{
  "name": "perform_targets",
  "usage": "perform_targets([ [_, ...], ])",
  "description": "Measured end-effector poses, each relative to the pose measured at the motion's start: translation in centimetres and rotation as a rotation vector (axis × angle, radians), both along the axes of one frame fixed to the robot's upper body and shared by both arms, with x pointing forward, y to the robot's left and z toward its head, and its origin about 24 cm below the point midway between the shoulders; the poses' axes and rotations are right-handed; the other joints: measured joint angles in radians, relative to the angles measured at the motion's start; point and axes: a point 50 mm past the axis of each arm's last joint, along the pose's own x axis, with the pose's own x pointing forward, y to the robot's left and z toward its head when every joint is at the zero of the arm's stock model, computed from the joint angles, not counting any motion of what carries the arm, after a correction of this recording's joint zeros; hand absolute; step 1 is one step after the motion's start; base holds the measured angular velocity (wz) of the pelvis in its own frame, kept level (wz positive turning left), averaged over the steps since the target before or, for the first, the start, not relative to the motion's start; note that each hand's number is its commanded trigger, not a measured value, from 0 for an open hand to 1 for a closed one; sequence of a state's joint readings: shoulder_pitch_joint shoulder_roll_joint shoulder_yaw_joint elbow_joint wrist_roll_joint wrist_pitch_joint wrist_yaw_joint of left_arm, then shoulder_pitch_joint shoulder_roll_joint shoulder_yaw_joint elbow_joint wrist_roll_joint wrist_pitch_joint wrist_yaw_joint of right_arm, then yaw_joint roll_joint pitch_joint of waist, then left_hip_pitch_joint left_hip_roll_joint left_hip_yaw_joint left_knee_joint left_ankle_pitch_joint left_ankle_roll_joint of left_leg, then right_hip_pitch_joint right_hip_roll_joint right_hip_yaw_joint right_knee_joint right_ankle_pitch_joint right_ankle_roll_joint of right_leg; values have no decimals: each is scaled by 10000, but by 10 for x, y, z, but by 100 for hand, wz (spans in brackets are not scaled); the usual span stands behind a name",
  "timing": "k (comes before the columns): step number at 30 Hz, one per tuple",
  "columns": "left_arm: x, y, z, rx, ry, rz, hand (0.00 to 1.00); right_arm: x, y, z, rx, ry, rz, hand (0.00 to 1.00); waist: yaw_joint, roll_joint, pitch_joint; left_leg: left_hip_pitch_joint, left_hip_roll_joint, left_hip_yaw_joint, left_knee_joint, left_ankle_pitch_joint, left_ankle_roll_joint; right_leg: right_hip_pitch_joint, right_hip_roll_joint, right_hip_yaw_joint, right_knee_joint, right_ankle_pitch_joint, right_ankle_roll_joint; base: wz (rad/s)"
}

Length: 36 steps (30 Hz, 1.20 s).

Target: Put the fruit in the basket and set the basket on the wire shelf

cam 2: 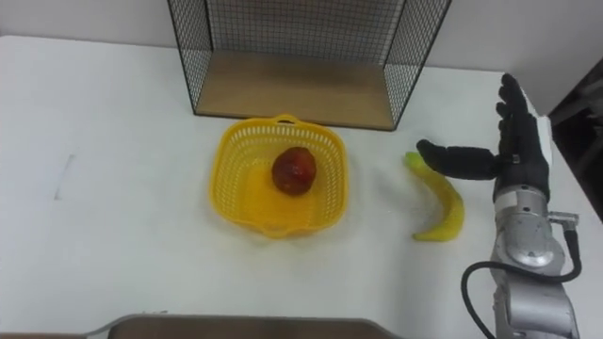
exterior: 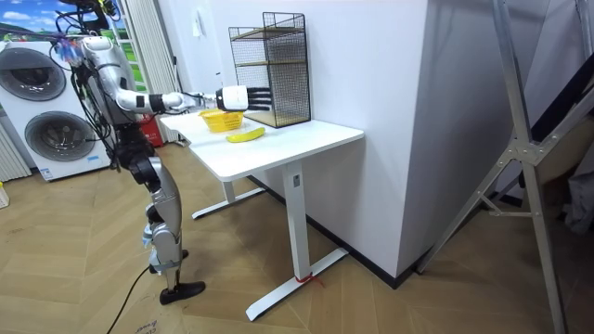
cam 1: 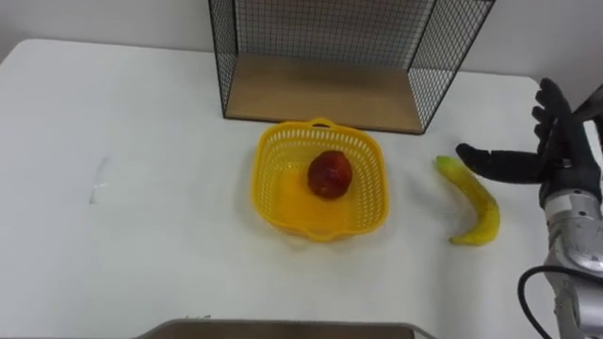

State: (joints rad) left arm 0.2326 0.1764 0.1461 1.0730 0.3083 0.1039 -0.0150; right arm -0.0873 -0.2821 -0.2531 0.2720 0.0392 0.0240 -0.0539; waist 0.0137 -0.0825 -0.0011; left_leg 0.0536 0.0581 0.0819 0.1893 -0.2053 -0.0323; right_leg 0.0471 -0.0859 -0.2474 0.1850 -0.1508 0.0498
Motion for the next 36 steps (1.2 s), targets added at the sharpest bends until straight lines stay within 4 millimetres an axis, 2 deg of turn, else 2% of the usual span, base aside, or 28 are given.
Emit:
perform_targets([
  [5, 5, 1, 2, 86, -277, 24, 0, -5, -3, -23, 344, 1166, 221, 0, 70, 91, 51, 11, 0, -12, -1, 0, 0, 46, -9, -22, 10, 0, 0, 0],
  [7, 5, 1, 2, 79, -284, 16, 0, -7, -4, -30, 507, 1563, 386, 0, 73, 159, 14, -1, -1, -11, -4, 0, 0, 50, -12, -27, 26, 0, -1, 0],
  [9, 5, 1, 2, 80, -282, 14, 0, -9, -5, -35, 575, 1839, 455, 0, 48, 167, 9, -5, -1, -16, 2, 0, 0, 55, -12, -31, 25, 0, -1, 0],
  [13, 0, 2, 2, 104, -70, 73, 0, -13, -6, -49, 342, 2695, 700, 0, -81, 97, 1, -36, -10, -29, 35, 1, 1, 60, -21, -28, 9, -1, 0, 0],
  [17, -3, 3, 2, 158, 98, 105, 0, -11, -3, -54, -543, 3294, 1167, 0, -72, 20, -12, -74, -11, -34, 105, 0, 1, 64, -17, -26, -1, -1, 0, 0],
  [19, -3, 4, 2, 184, 109, 113, 0, -12, -3, -60, -842, 3739, 1384, 0, -50, -66, -72, -55, -9, -36, 121, -1, 0, 98, -14, -30, 0, 0, 0, 0],
  [20, -3, 5, 2, 189, 123, 120, 0, -13, -4, -61, -856, 3818, 1417, 89, -46, -73, -75, -42, -9, -48, 124, -2, 0, 119, -13, -35, -1, 0, 0, 5],
  [21, -4, 5, 2, 193, 157, 130, 0, -12, -4, -64, -886, 3932, 1448, 100, -48, -78, -72, 7, -7, -68, 139, -16, 11, 186, -12, -56, -3, 0, 0, 7],
  [25, -2, 6, 2, 223, 182, 136, 0, -13, -6, -67, -1048, 4220, 1497, 100, -55, -41, -71, 80, 9, -181, 157, -87, -3, 357, 6, -156, -7, 0, -1, 7],
  [28, -3, 8, 3, 281, 217, 125, 0, -16, -15, -70, -1144, 4626, 1363, 100, -62, -55, -69, 185, 6, -312, 179, -90, -9, 566, 9, -299, -63, 0, -1, 12],
  [36, -3, 9, 3, 404, 213, 139, 0, -17, -23, -71, -1667, 4869, 968, 100, 11, -49, -74, 270, 5, -383, 300, -153, -21, 783, 33, -344, -173, 0, -2, 3],
])
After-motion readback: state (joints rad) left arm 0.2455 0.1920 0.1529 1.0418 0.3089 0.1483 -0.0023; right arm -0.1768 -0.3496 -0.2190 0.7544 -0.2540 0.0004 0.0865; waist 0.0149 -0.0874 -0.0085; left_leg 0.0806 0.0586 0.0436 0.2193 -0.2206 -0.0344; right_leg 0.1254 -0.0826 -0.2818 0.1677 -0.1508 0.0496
